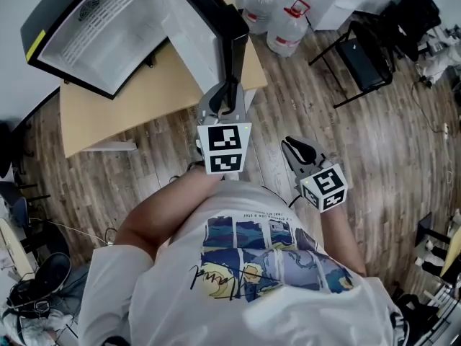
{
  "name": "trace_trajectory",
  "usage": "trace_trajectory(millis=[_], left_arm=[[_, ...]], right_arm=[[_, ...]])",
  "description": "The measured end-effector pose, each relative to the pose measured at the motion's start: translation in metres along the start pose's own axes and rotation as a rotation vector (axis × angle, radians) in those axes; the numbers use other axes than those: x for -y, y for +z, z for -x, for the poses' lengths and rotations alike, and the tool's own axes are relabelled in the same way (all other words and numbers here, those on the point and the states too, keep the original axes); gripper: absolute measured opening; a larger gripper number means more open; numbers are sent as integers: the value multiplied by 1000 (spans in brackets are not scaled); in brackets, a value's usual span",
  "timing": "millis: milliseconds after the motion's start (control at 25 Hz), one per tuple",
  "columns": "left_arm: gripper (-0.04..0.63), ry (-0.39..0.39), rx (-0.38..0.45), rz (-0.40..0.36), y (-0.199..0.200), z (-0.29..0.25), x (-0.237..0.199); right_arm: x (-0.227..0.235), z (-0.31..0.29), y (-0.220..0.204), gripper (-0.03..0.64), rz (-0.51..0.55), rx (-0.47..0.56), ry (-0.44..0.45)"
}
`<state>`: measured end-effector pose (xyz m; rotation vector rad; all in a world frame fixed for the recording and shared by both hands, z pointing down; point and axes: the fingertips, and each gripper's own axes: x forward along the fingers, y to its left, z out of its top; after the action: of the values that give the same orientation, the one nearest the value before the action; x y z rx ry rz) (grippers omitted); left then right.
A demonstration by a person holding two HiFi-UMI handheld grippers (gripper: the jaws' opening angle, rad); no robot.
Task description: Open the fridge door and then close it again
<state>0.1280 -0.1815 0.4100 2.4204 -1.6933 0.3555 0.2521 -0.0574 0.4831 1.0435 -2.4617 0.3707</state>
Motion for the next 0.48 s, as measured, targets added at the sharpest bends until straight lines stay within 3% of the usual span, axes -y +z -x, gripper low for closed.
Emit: trace_trajectory(millis=[480], left_arm=[[48, -66, -17, -7, 6, -23, 26]], right_arm=[[10, 19, -10, 41, -40, 20, -67]])
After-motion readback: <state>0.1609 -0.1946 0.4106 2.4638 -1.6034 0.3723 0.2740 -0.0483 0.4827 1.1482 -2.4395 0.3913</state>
